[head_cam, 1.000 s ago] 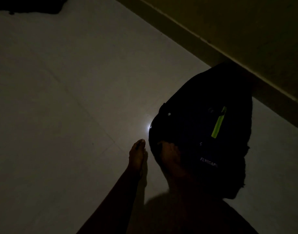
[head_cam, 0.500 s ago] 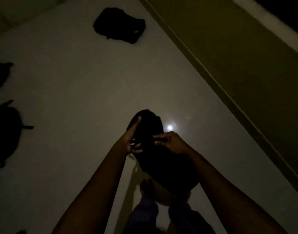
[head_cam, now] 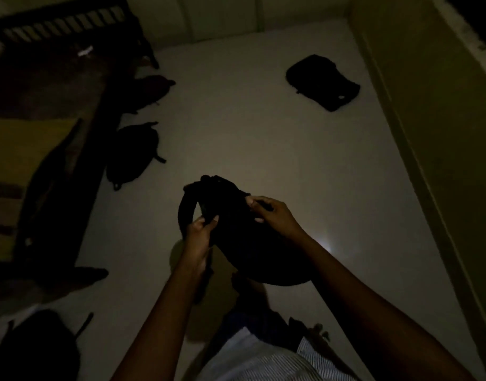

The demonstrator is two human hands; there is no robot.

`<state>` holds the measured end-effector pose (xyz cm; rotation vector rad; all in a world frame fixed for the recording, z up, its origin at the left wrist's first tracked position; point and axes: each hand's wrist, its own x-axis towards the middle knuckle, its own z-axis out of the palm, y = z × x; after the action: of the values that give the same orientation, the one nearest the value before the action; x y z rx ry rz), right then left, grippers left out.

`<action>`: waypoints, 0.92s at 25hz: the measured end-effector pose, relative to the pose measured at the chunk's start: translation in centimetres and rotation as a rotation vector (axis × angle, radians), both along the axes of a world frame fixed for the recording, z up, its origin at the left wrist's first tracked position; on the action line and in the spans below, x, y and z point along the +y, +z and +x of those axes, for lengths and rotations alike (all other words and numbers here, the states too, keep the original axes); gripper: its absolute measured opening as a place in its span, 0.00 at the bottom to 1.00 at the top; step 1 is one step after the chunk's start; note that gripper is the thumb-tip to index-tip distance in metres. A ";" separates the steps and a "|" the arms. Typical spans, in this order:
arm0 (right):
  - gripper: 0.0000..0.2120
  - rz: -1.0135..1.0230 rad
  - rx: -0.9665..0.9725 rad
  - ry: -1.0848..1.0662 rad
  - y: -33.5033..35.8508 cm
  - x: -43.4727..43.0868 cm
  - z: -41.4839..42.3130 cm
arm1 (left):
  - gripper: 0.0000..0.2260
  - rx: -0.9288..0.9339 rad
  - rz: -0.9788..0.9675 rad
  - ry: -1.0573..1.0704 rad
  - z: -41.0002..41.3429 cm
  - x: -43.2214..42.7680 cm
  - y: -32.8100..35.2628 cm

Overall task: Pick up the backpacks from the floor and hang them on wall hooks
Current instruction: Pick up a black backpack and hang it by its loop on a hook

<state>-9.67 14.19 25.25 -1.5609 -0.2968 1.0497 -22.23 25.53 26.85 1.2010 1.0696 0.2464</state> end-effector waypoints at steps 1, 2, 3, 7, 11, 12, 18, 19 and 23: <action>0.22 -0.023 0.025 -0.016 0.8 1.9 -0.2 | 0.15 0.015 0.094 -0.054 -0.8 1.3 0.4; 0.26 -0.051 0.052 0.004 1.8 4.4 -0.4 | 0.16 0.026 0.189 -0.110 -1.5 3.1 0.6; 0.31 -0.076 0.077 0.047 2.8 6.8 -0.4 | 0.16 0.035 0.264 -0.180 -1.9 4.6 0.8; 0.34 -0.222 0.177 0.293 4.6 16.8 -0.5 | 0.17 0.031 0.524 -0.417 -2.9 12.1 0.3; 0.26 -0.331 0.003 0.239 1.7 22.8 -1.4 | 0.12 0.055 0.487 -0.450 -3.7 18.3 -0.6; 0.23 -0.332 -0.039 0.216 1.2 24.2 -1.6 | 0.12 0.076 0.415 -0.433 -4.3 20.0 -0.5; 0.13 -0.213 -0.111 0.313 0.4 32.3 -1.5 | 0.28 0.101 -0.043 0.131 -1.5 30.7 -0.5; 0.15 -0.205 -0.130 0.348 0.3 34.0 -1.2 | 0.30 0.036 -0.121 0.145 0.4 32.7 -0.3; 0.19 -0.137 -0.142 0.338 -0.1 42.3 3.0 | 0.21 0.097 -0.092 0.269 7.5 41.5 0.2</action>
<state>-6.64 56.53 25.13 -1.7518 -0.6144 1.2410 -14.69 67.04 27.07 0.9942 1.3146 0.3458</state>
